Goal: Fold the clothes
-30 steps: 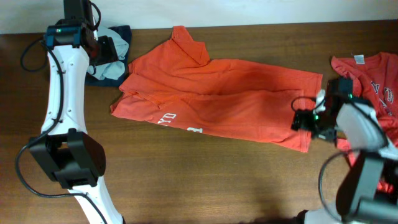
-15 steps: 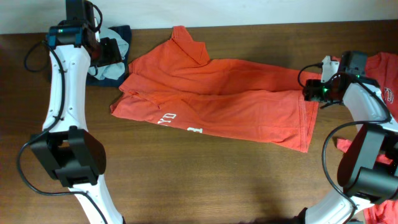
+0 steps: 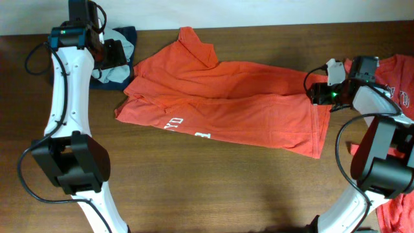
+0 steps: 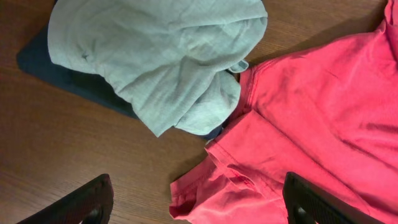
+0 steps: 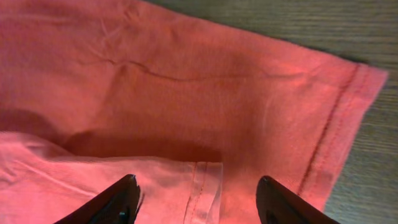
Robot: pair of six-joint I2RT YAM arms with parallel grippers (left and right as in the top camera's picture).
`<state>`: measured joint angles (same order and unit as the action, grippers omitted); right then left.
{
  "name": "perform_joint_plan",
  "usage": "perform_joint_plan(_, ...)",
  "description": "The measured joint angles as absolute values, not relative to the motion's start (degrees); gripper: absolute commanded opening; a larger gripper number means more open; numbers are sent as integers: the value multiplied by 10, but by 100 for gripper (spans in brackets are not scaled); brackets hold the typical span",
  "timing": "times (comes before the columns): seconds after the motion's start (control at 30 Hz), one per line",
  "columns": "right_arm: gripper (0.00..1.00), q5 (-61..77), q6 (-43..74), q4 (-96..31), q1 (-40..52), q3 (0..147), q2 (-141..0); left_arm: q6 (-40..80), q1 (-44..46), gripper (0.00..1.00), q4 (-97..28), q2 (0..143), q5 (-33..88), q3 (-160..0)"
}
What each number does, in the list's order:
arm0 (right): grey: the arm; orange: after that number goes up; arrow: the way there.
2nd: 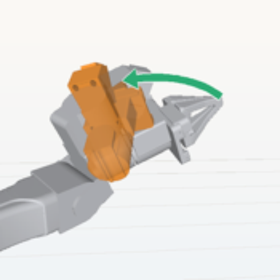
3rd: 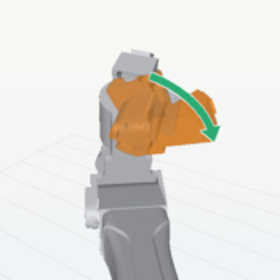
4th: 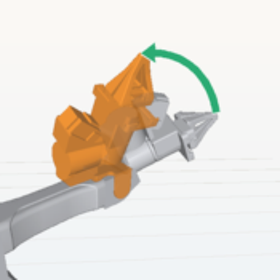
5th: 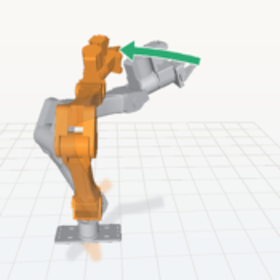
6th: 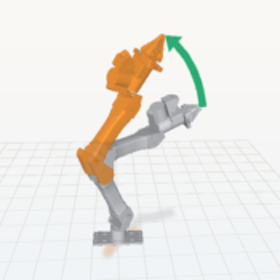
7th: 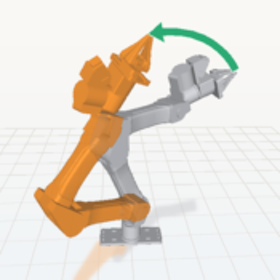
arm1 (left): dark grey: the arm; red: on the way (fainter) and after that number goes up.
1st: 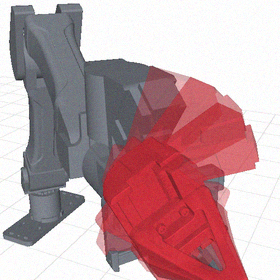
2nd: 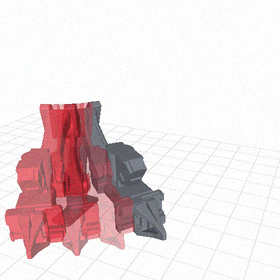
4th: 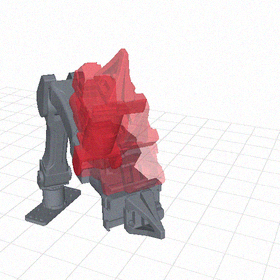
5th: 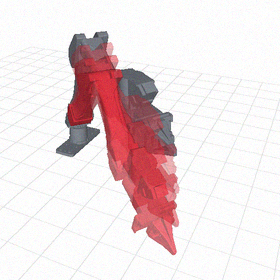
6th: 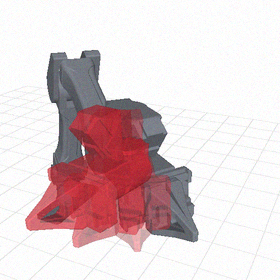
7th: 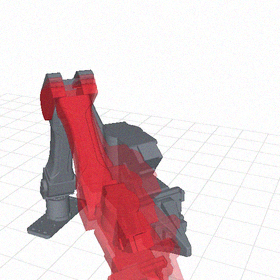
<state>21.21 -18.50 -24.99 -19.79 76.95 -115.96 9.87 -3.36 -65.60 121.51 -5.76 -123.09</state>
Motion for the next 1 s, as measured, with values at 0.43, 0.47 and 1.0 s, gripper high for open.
perform_joint_plan(0.43, 51, 239, -197, -231, -199, 769, -1184, 98, -34, 87, -660, 1215, -58, -1231)
perform_joint_plan(0.47, 52, 239, -197, -231, -199, 769, -1184, 98, -34, 87, -660, 1215, -58, -1231)
perform_joint_plan(1.0, 54, 255, -202, -215, -199, 769, -1185, 98, -34, 87, -662, 1215, -58, -1231)
